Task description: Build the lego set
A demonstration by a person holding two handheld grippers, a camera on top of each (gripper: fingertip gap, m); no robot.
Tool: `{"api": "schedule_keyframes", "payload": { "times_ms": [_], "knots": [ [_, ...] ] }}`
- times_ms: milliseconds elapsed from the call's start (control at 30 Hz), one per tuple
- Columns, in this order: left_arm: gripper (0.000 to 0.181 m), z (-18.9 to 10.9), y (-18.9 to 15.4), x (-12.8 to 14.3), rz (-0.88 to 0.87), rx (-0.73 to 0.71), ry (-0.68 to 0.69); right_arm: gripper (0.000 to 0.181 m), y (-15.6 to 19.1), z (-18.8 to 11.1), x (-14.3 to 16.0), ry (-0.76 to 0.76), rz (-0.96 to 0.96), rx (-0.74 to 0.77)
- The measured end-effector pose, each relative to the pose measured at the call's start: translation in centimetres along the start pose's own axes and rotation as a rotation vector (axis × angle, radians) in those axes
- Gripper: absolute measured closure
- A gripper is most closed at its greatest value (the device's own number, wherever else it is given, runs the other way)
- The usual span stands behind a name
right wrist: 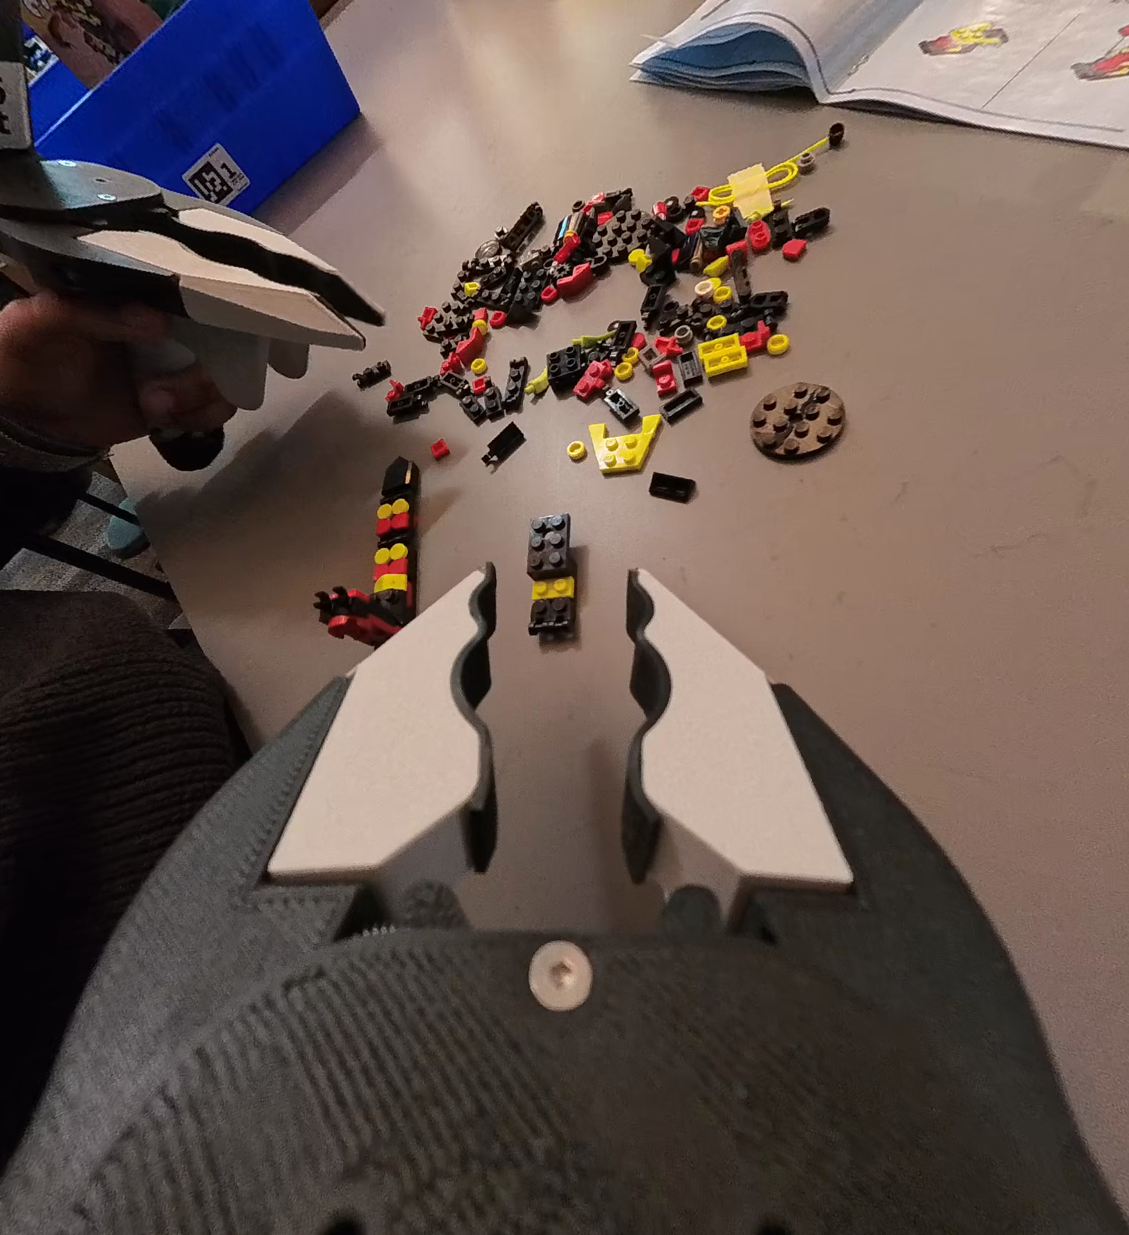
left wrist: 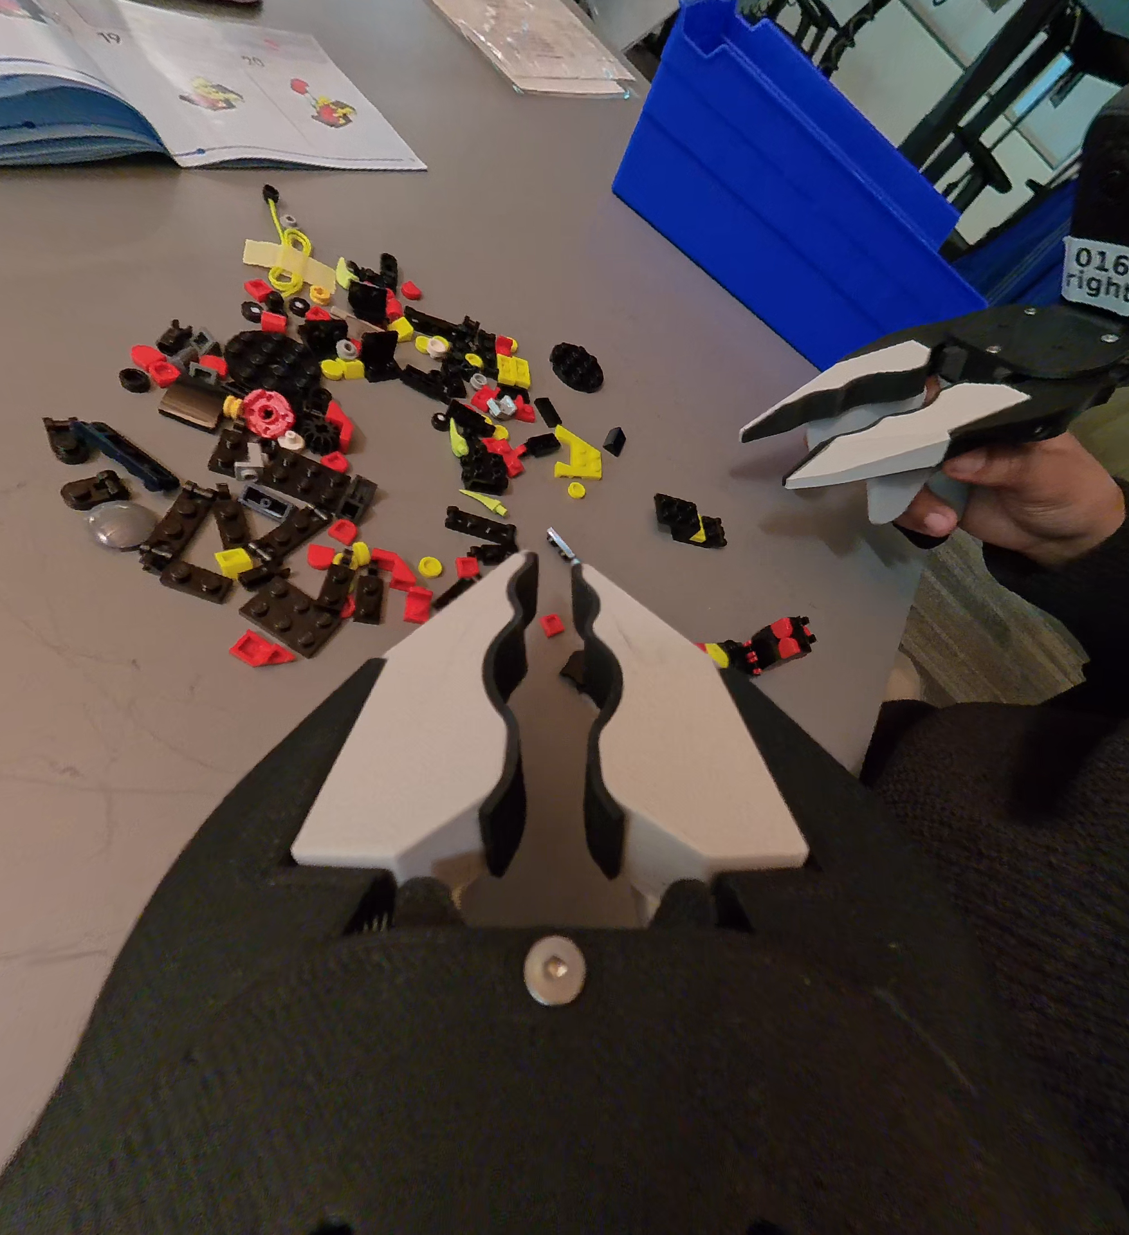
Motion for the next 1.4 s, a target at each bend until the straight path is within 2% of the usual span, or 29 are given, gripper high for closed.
{"api": "schedule_keyframes", "payload": {
  "times_ms": [67,233,433,1400],
  "knots": [
    [0.181,0.0,-0.09,0.06,-0.012,0.024,0.008,0.143,-0.02,0.01,0.0,0.0,0.0,0.0],
    [0.181,-0.06,0.14,-0.01,-0.013,0.005,0.001,0.143,-0.13,0.05,0.01,0.002,0.004,0.001],
    [0.181,0.0,0.15,0.12,-0.053,0.066,0.017,0.143,-0.23,0.08,0.01,0.002,0.009,0.0],
    [0.181,-0.07,-0.22,-0.06,-0.027,0.093,-0.004,0.143,-0.23,0.06,0.03,0.005,0.008,0.0]
  ]
}}
Point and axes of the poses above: each gripper's, where its closed fingertips meet, z out along the fingers, x out of its underside, y = z × x across the jaws, the point moved 9 cm from there along -z, back along the fingers, and after that the axes turned 2 degrees about -x, right-handed, at the moved point
